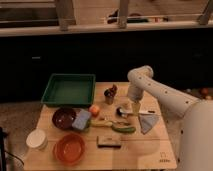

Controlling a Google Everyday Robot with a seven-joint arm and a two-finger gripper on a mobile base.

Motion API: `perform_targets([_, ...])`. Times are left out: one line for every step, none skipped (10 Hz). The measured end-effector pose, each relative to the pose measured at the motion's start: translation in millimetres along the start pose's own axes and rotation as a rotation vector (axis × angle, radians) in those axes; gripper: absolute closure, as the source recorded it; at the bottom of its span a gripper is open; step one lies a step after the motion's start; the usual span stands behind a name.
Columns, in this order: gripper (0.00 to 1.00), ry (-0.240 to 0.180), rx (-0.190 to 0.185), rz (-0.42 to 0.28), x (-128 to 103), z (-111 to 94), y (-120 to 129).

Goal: Wipe red bowl with brush

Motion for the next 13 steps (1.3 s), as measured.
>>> perform_targets([0.2, 0.005, 0.0, 0.024, 4, 3, 1])
perform_targets([0.21, 0.01, -0.004, 0.057, 10, 9, 3])
perform_targets([0.25, 0.018, -0.008, 0.081, 14, 15, 3])
perform_targets([0.34, 0.021, -0.016, 0.098, 16, 23, 3])
perform_targets([0.45, 0.023, -0.017, 0.115, 21, 27, 2])
perform_targets([0.57, 0.025, -0.028, 0.133, 27, 31, 4])
perform_targets([0.67, 0.025, -0.034, 0.139, 27, 32, 3])
perform_targets([0.76, 0.024, -0.039, 0.141, 27, 33, 2])
perform_targets([0.87, 0.025, -0.043, 0.146, 30, 32, 4])
perform_targets([0.96, 0.027, -0.045, 0.144, 32, 31, 5])
perform_targets([0.99, 0.026, -0.041, 0.142, 32, 27, 4])
perform_targets([1.0, 0.024, -0.035, 0.135, 30, 22, 2])
perform_targets([1.0, 0.021, -0.029, 0.132, 30, 18, 1])
